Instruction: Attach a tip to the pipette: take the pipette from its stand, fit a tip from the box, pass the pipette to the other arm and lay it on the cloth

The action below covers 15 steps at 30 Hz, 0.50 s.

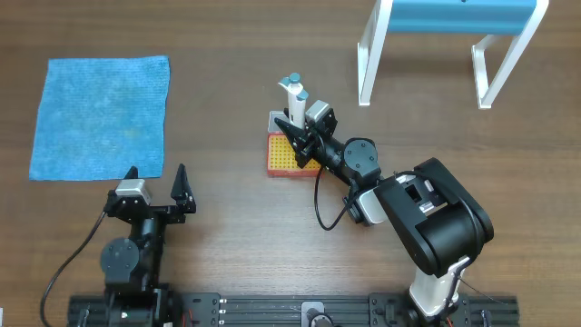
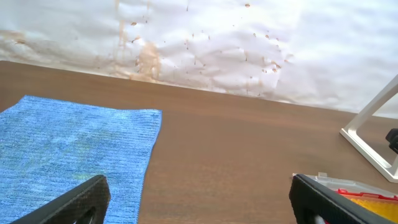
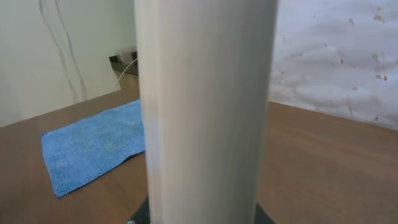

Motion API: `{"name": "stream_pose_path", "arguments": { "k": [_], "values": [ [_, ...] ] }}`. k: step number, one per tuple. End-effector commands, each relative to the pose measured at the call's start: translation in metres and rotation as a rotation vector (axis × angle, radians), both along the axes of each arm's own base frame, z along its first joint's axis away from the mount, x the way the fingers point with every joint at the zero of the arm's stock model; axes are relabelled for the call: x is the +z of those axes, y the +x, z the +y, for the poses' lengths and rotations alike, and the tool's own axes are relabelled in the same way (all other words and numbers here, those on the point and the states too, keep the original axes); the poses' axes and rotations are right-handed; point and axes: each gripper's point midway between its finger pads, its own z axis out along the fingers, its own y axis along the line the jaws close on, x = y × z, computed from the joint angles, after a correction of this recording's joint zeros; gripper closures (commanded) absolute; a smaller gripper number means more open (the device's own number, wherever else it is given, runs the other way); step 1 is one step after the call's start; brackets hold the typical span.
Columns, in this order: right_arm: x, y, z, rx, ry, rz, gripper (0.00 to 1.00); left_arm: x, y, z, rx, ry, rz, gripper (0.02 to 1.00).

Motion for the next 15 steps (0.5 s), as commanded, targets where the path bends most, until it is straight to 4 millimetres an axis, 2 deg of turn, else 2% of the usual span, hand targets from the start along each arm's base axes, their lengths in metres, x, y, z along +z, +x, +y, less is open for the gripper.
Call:
{"name": "stream_pose_path", "arguments": {
  "k": [1, 6, 15],
  "values": [
    [0.0157, 0.0016, 0.0038, 0.011, 0.009, -0.048, 0.930, -0.0010, -0.0001, -0.0008, -0.008, 0.015, 0.000, 0.082],
    [0.0079, 0.0009, 0.0058, 0.016, -0.001, -0.028, 0.930, -0.0010, -0.0001, -0.0008, -0.008, 0.015, 0.000, 0.082],
    [0.0067, -0.0042, 0.0129, 0.035, 0.001, -0.023, 0.928, -0.0010, -0.0001, -0.0008, -0.008, 0.015, 0.000, 0.084]
  ]
}}
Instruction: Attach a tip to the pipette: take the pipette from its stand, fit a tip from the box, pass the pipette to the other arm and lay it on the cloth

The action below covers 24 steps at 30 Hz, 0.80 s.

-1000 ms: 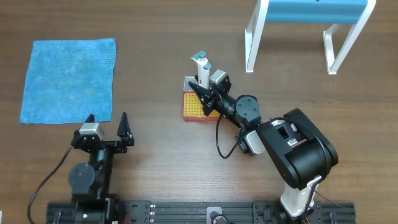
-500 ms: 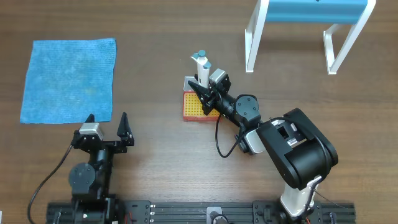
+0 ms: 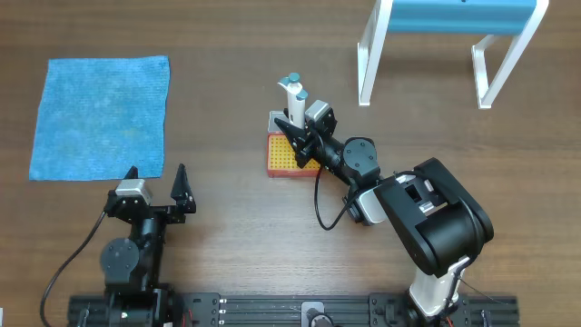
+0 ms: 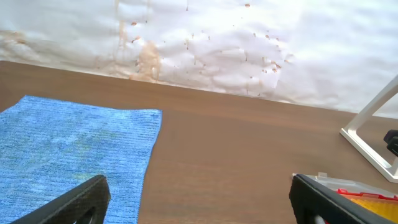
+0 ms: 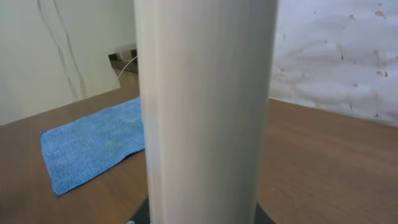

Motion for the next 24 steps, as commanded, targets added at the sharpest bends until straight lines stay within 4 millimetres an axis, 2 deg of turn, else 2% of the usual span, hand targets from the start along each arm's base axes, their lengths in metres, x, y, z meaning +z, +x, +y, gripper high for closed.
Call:
{"name": "stream_pose_path", "arguments": {
  "k": [1, 9, 15, 24],
  "values": [
    [0.009, -0.005, 0.013, 0.036, 0.007, -0.034, 0.930, -0.001, 0.000, -0.001, -0.008, 0.015, 0.000, 0.084],
    [0.006, -0.003, 0.011, 0.029, 0.001, -0.025, 0.928, -0.001, 0.000, -0.001, -0.008, 0.015, 0.000, 0.082],
    [0.014, 0.001, 0.006, -0.005, 0.015, -0.053, 0.928, -0.001, 0.000, -0.001, -0.008, 0.015, 0.000, 0.082],
    [0.014, 0.004, 0.002, -0.014, 0.015, -0.055, 0.928, -0.001, 0.000, -0.001, -0.008, 0.015, 0.000, 0.084]
  ]
}}
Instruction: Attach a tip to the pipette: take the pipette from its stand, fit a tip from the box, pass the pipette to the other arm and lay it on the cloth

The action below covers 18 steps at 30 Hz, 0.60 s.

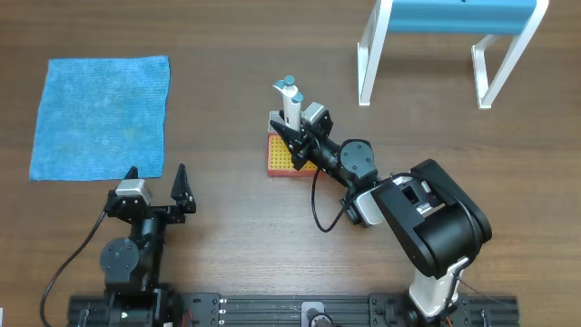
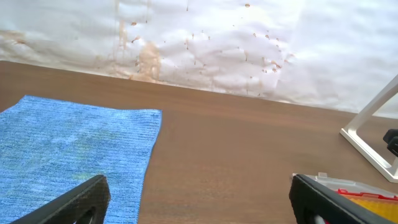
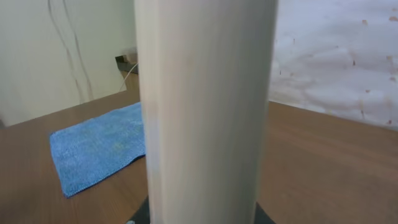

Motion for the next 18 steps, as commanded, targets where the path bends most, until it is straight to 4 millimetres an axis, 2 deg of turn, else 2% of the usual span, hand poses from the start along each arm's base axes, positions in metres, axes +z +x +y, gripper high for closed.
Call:
{"name": "stream_pose_path", "arguments": {
  "k": [1, 18],
  "values": [
    [0.010, 0.010, -0.006, -0.033, 0.007, -0.040, 0.930, -0.001, 0.000, -0.001, -0.008, 0.015, 0.001, 0.082],
    [-0.003, 0.011, -0.007, -0.036, -0.019, 0.009, 0.930, -0.001, 0.000, -0.001, -0.008, 0.015, 0.000, 0.084]
  ]
}}
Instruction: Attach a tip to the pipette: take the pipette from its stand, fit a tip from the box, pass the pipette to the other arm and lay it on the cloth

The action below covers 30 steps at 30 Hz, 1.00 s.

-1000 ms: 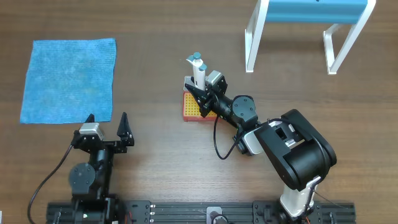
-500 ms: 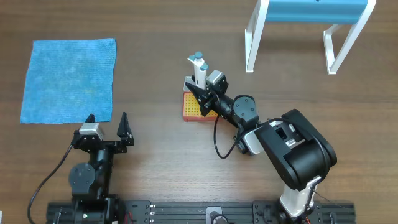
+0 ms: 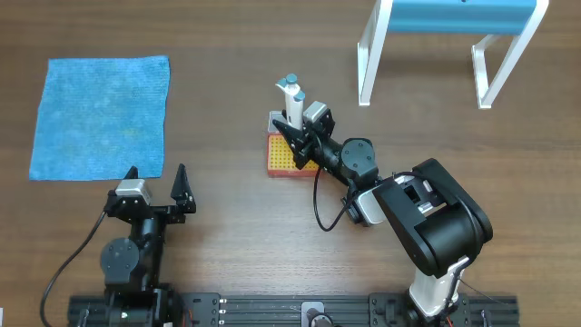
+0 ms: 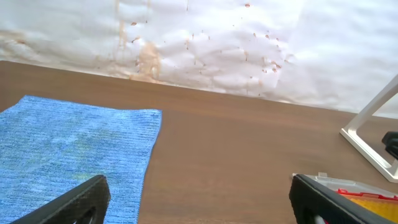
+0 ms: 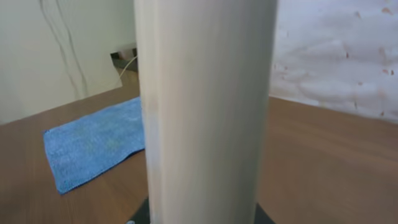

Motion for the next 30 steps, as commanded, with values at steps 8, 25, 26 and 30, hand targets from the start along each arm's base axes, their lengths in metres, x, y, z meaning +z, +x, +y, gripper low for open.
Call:
{"name": "stream_pose_path", "arguments": {
  "k": [8, 25, 26, 30],
  "values": [
    [-0.010, 0.007, -0.003, -0.023, -0.048, 0.010, 0.930, -0.001, 0.000, -0.001, -0.008, 0.015, 0.001, 0.082],
    [-0.048, -0.012, -0.010, -0.012, -0.137, 0.048, 0.930, -0.001, 0.000, -0.001, -0.008, 0.015, 0.000, 0.084],
    [-0.054, -0.015, -0.007, -0.004, -0.139, 0.052, 0.930, -0.001, 0.000, -0.001, -0.008, 0.015, 0.000, 0.082],
    [-0.071, -0.021, 0.000, 0.017, -0.146, 0.063, 0.930, -0.001, 0.000, -0.001, -0.008, 0.015, 0.000, 0.082]
  ]
}}
